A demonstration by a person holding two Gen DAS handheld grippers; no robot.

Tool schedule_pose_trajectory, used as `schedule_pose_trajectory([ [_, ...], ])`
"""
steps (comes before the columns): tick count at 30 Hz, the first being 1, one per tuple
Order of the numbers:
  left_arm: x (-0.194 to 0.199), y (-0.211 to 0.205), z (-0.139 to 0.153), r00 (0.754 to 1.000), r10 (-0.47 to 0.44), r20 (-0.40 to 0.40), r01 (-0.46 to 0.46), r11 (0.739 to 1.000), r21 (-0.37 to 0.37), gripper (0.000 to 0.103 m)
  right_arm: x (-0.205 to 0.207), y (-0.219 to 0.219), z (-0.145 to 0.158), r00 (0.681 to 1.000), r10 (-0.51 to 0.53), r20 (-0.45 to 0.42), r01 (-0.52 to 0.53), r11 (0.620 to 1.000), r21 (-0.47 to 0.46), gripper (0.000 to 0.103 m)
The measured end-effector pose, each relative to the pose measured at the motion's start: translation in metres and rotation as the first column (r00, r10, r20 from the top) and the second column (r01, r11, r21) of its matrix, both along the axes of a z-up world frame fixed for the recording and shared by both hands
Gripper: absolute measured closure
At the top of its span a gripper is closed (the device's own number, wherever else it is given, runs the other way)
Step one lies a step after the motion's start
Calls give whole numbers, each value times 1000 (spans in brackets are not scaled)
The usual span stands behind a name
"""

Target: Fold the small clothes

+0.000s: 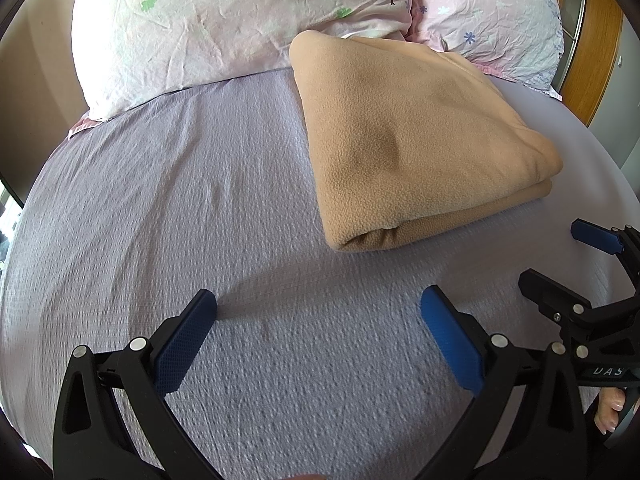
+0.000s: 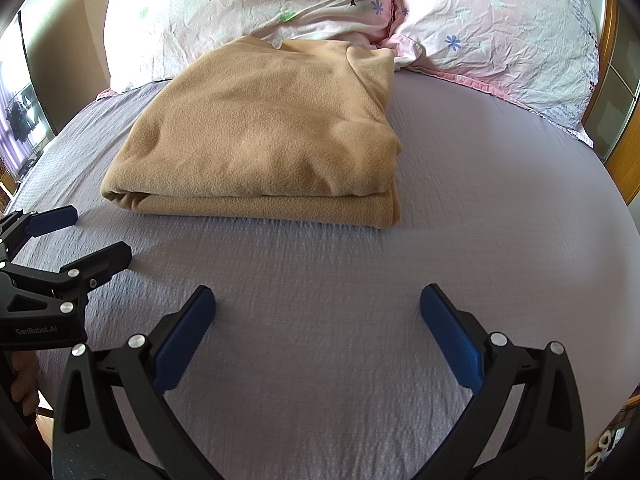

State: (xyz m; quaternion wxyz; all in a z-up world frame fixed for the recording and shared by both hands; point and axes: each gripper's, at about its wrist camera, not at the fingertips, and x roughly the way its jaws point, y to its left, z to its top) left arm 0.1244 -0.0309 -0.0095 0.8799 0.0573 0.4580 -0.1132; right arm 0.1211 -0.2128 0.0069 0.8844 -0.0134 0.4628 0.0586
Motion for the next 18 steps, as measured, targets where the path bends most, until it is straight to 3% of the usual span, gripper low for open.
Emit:
schedule_pose_trajectory([
  [18, -1, 0, -1, 1000, 0, 3, 0, 1000, 2, 1, 0, 0, -1, 1000, -1, 1, 1, 1000, 0, 2],
])
